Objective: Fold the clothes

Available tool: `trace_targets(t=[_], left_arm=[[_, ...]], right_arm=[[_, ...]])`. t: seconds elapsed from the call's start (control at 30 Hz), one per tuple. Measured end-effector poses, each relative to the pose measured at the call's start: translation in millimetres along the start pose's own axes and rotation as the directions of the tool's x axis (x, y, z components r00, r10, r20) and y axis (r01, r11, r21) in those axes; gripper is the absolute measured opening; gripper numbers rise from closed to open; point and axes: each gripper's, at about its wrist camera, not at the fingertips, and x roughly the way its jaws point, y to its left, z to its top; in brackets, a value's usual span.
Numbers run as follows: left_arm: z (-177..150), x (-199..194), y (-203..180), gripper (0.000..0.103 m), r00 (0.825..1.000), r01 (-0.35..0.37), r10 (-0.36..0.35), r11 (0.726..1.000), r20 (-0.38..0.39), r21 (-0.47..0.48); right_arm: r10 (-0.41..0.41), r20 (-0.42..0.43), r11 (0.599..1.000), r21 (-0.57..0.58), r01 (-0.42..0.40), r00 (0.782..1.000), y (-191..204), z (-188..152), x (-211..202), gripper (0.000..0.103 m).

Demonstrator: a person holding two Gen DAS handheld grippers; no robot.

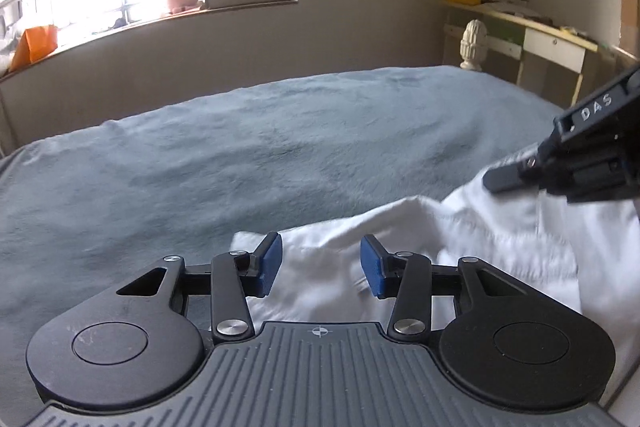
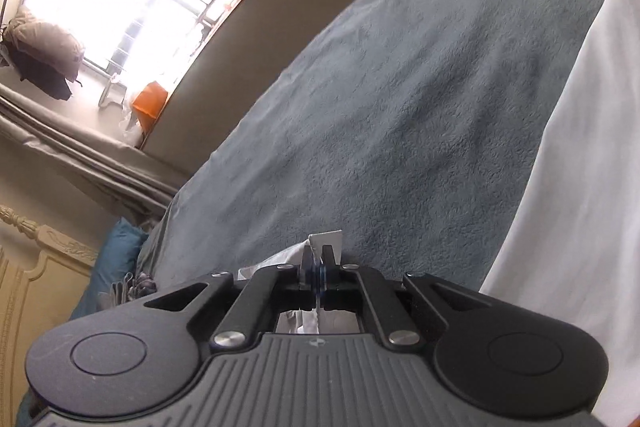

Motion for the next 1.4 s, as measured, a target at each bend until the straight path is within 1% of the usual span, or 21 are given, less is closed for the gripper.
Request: trace_targets(t=[0.03,0.1,0.2,0.3,0.33,0.4,0.43,0.53,0.57,0.63,0.77,0.8,0.87,0.9,0.97,1.0,1.1,1.17,1.23,1.4], left_arm=[[1.3,2.9,-1.6,0.043,1.000,0.004,-0.004,1.000,-0.002,-0.008],[4.2,7.9,-3.7,0.043,1.000,0.009,-0.010,1.000,-0.004,-0.028],[7.7,11.5,-2.0,0.042,1.000,0.004,-0.004,0.997,-0.002,-0.076],[9.7,12.6,-0.3,0.042,1.000,0.001,-0.001,0.995,0.003,-0.098],[10.5,12.9,0.3,0.042,1.000,0.001,-0.001,0.995,0.005,-0.104],[11.2,13.7,1.0,0.041,1.000,0.007,-0.006,0.994,0.004,-0.112],[10.4,14.9,0.0,0.040,1.000,0.006,-0.006,0.995,-0.001,-0.103],[4.3,18.4,-3.8,0.039,1.000,0.001,-0.003,0.998,-0.023,-0.068],[3.1,19.3,-3.3,0.039,1.000,0.002,-0.005,0.997,-0.029,-0.072],[2.0,19.3,0.2,0.039,1.000,0.004,-0.007,0.995,-0.031,-0.102],[9.9,19.4,11.8,0.039,1.000,0.020,-0.020,0.976,0.001,-0.218],[11.3,20.9,10.6,0.039,1.000,0.020,-0.021,0.976,0.000,-0.218],[13.0,26.0,2.4,0.039,1.000,0.017,-0.019,0.984,-0.012,-0.175],[12.9,29.4,-3.7,0.039,1.000,0.012,-0.016,0.990,-0.025,-0.139],[10.9,37.5,-18.8,0.039,0.999,-0.006,0.003,0.998,-0.047,-0.062],[10.3,42.1,-24.2,0.039,0.998,-0.017,0.015,0.999,-0.056,-0.044],[9.0,32.6,-11.6,0.040,0.998,-0.024,0.019,0.996,-0.062,-0.082],[8.2,23.7,-0.2,0.040,0.998,-0.024,0.017,0.993,-0.063,-0.115],[7.3,14.7,11.2,0.040,0.998,-0.024,0.015,0.989,-0.064,-0.149],[5.2,-7.6,39.6,0.042,0.998,-0.026,0.011,0.972,-0.066,-0.233]], right_arm=[[-0.002,-0.014,1.000,0.012,0.002,1.000,-2.0,0.7,1.7,0.001],[0.000,-0.059,0.997,0.075,0.004,0.998,-9.8,2.1,8.6,0.003],[0.012,-0.097,0.985,0.170,0.005,0.995,-26.3,0.9,17.6,0.006],[0.006,-0.131,0.979,0.202,0.021,0.991,-35.4,-4.4,28.1,0.008],[0.012,-0.130,0.978,0.210,0.016,0.991,-37.6,-5.8,29.6,0.008],[-0.002,-0.068,0.984,0.177,0.014,0.998,-33.2,-7.4,22.3,0.005],[-0.009,-0.037,0.987,0.160,0.014,0.999,-30.9,-8.2,18.7,0.002],[0.003,0.085,0.998,0.066,-0.008,0.996,-17.6,-6.2,-2.5,0.001],[0.006,0.112,1.000,0.028,-0.009,0.994,-11.4,-4.5,-8.5,0.001],[0.015,0.139,0.999,-0.054,-0.008,0.990,0.0,-0.9,-17.6,0.001],[-0.006,0.158,0.975,-0.218,0.041,0.987,23.9,-1.7,-23.4,0.001],[-0.007,0.159,0.967,-0.249,0.047,0.987,29.2,-2.6,-23.3,0.001],[-0.005,0.152,0.956,-0.290,0.050,0.988,35.5,-5.1,-24.8,0.001],[-0.003,0.148,0.950,-0.308,0.049,0.989,38.6,-6.2,-25.3,0.001],[0.008,0.133,0.944,-0.328,0.036,0.991,43.7,-7.5,-25.9,0.001],[0.014,0.126,0.941,-0.337,0.030,0.992,46.6,-8.3,-25.8,0.001],[0.031,0.100,0.938,-0.347,0.006,0.995,59.2,-10.2,-17.6,0.001],[0.026,0.080,0.939,-0.344,0.004,0.996,63.7,-12.2,-11.6,0.001],[0.029,0.070,0.946,-0.323,-0.005,0.997,65.8,-12.4,-5.9,0.001],[0.066,0.049,0.967,-0.249,-0.051,0.997,68.2,-8.3,3.5,0.001]])
